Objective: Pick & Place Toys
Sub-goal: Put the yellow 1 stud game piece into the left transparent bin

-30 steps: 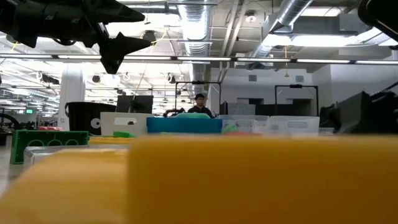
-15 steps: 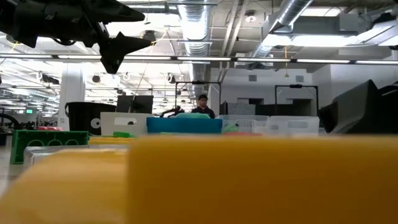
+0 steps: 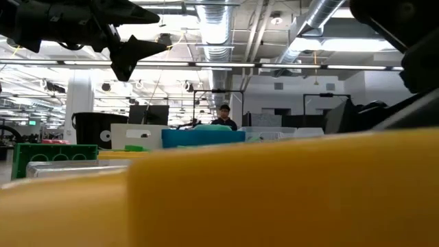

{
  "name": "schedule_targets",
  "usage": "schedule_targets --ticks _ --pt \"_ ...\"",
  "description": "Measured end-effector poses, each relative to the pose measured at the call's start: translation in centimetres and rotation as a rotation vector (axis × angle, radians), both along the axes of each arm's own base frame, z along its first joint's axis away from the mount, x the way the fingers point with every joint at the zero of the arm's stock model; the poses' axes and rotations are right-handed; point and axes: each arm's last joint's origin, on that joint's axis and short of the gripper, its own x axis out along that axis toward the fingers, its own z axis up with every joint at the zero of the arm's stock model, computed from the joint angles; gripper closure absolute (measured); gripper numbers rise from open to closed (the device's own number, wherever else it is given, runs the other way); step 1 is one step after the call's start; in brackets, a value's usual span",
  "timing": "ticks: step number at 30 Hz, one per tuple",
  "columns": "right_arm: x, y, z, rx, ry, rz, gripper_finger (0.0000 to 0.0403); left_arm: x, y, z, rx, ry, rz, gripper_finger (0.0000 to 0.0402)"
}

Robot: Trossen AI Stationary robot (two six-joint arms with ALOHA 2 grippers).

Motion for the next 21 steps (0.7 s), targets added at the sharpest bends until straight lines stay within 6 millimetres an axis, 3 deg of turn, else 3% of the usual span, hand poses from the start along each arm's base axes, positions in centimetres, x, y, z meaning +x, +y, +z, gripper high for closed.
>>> schedule_targets --ticks 8,12,18,21 --pt "0.45 0.29 0.23 -0.026 -0.007 0.022 0.0191 0.0 0.0 0.0 0.0 0.0 0.0 0.0179" --pt "0.51 0.32 0.25 -0.015 -0.001 0.048 0.0251 0.0 0.0 0.0 0.0 0.0 0.0 0.0179" --pt "0.61 0.28 0.28 -0.014 0.002 0.066 0.0372 0.0 0.0 0.0 0.0 0.0 0.0 0.0179" --pt "0.62 0.3 0.29 -0.012 0.002 0.068 0.0393 0.0 0.0 0.0 0.0 0.0 0.0 0.0179"
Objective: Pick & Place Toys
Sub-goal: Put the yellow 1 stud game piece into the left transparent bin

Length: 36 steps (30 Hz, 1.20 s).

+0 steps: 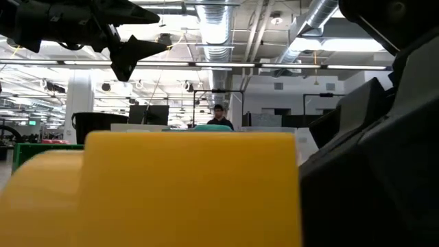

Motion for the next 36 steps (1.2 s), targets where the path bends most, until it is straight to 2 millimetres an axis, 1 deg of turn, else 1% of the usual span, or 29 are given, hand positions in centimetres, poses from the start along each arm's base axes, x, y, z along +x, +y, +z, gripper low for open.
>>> schedule_targets --ticks 3,6,9,12,15,18,22,25,32,36 --pt "0.0 0.1 0.1 0.013 -0.008 0.003 0.0389 0.0 0.0 0.0 0.0 0.0 0.0 0.0179" --pt "0.0 0.2 0.2 0.024 -0.014 0.014 0.0398 0.0 0.0 0.0 0.0 0.0 0.0 0.0179" --pt "0.0 0.2 0.4 0.036 -0.023 0.018 0.0398 0.0 0.0 0.0 0.0 0.0 0.0 0.0179" --pt "0.1 0.2 0.9 0.037 -0.02 0.019 0.04 0.0 0.0 0.0 0.0 0.0 0.0 0.0179" --pt "0.4 -0.2 2.6 0.011 -0.015 0.016 0.04 0.0 0.0 0.0 0.0 0.0 0.0 0.0179" --pt "0.7 -1.1 4.8 -0.052 0.004 0.009 0.0401 0.0 0.0 0.0 0.0 0.0 0.0 0.0179" --pt "1.3 -2.9 8.4 -0.133 0.016 -0.007 0.0402 0.0 0.0 0.0 0.001 0.004 0.0 0.0179" --pt "1.6 -4.7 10.5 -0.203 0.046 -0.028 0.0402 0.0 0.0 -0.1 0.002 0.009 0.0 0.0179" --pt "1.5 -10.3 15.0 -0.23 0.091 -0.139 0.0403 0.0 0.0 -0.1 0.004 0.011 0.0 0.0179" --pt "0.8 -13.3 17.6 -0.258 0.129 -0.215 0.0403 0.0 0.0 -0.2 0.005 0.016 0.0 0.0179"
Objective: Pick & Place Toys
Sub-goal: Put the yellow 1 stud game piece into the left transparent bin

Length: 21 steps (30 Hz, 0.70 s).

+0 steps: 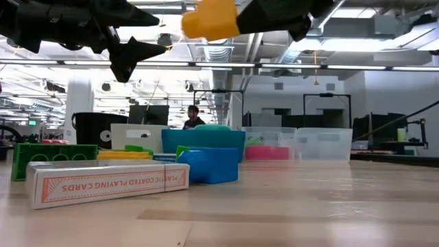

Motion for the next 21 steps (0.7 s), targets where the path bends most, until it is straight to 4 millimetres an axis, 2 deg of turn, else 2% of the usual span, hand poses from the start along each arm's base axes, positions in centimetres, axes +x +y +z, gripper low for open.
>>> schedule_targets --ticks 7,13,17,21 --pt "-2.5 -6.6 4.1 -0.066 0.072 -0.231 0.0403 0.0 0.0 -0.2 0.005 0.021 -0.001 0.0179" --pt "-3.9 -11.8 6.7 -0.101 0.045 -0.397 0.0403 0.0 0.0 -0.2 0.003 0.023 0.005 0.0179" --pt "-4.2 -15.4 7.3 -0.136 0.062 -0.489 0.0403 0.0 0.1 0.0 0.003 0.0 0.031 0.0179" --pt "-4.2 -19.9 6.4 -0.134 0.15 -0.578 0.0403 0.0 0.2 0.0 0.005 -0.001 0.052 0.0179"
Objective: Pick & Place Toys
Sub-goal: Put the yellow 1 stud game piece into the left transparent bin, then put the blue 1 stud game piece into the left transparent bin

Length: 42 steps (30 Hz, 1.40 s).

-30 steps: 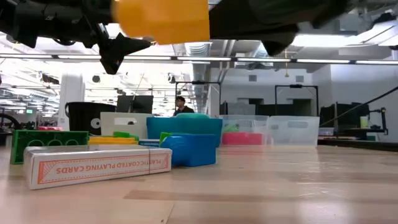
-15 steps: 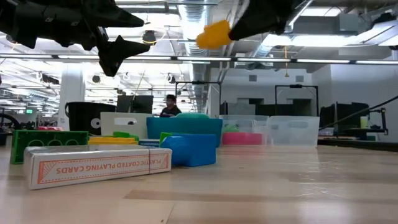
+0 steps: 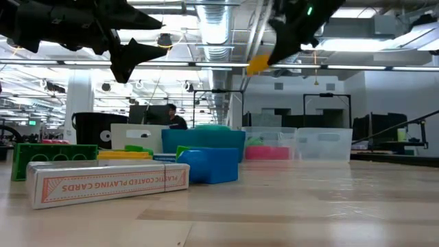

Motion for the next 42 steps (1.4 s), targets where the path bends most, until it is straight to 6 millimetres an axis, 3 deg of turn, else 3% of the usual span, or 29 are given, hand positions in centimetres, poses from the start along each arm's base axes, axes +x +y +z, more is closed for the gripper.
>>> schedule_targets --ticks 4,12,17,21,28,34,38,42 --pt "0.6 -4.2 -2.2 0.07 0.075 -0.059 0.0403 0.0 0.0 0.0 0.002 0.0 0.006 0.0179" --pt "2.4 -11.1 -8.9 0.166 0.174 -0.163 0.0403 0.0 0.2 0.0 0.002 -0.002 0.014 0.0179" --pt "2.9 -13.0 -10.9 0.195 0.151 -0.158 0.0395 0.0 0.2 0.0 0.002 -0.002 0.013 0.0179" --pt "3.0 -13.3 -11.2 0.238 0.123 -0.119 0.0357 0.0 0.2 0.0 0.002 -0.002 0.013 0.0179" --pt "3.0 -12.6 -9.7 0.258 0.065 -0.091 0.0249 0.0 0.2 0.0 0.002 -0.001 0.013 0.0179" --pt "2.9 -10.3 -7.8 0.26 0.059 -0.045 0.0157 0.0 0.2 0.0 -0.04 -0.002 0.016 0.0179" --pt "3.2 -6.4 -6.5 0.263 0.069 0.015 0.0144 0.0 0.2 0.0 -0.072 -0.003 0.018 0.0179" --pt "4.0 -0.6 -5.6 0.157 0.082 0.073 0.0144 0.0 0.2 0.0 -0.072 -0.003 0.018 0.0179"
